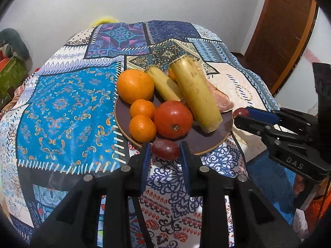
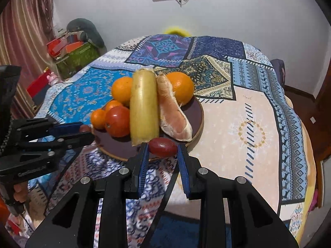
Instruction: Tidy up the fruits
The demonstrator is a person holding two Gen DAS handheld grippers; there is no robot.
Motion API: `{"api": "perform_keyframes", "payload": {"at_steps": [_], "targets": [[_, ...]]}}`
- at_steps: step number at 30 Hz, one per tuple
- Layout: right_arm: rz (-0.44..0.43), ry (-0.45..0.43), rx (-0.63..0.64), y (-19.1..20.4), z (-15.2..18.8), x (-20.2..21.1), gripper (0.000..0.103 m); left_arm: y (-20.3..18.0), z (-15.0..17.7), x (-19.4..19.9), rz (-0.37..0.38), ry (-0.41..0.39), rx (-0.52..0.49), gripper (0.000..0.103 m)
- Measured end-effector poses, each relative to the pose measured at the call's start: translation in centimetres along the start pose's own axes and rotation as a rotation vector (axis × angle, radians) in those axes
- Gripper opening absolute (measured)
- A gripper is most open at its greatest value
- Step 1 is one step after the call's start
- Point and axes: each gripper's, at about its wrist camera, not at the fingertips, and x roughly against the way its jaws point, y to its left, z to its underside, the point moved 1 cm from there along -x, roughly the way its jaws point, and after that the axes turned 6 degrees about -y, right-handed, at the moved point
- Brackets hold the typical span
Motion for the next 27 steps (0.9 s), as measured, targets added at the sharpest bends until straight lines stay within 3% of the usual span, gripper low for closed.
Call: {"api": "perform_keyframes", "payload": {"at_steps": [15,18,27], "targets": [[0.007,0.031,-0.002,-0.7,0.0,-1.9,0.026,0.1,0.3,-1.4,0.013,0.013,0.011,0.028],[-0.001,0.038,-0.008,-0.9,0.1,-2.0,0.033,0.1,0.3,-1.2,0.015,0.017,0.014,0.028],[0.006,-0.029,-0.029,-0.8,-1.0,1.6,0.036,-0.1,-0.6,3.9,0.002,-0.062,0.043,0.028]]}}
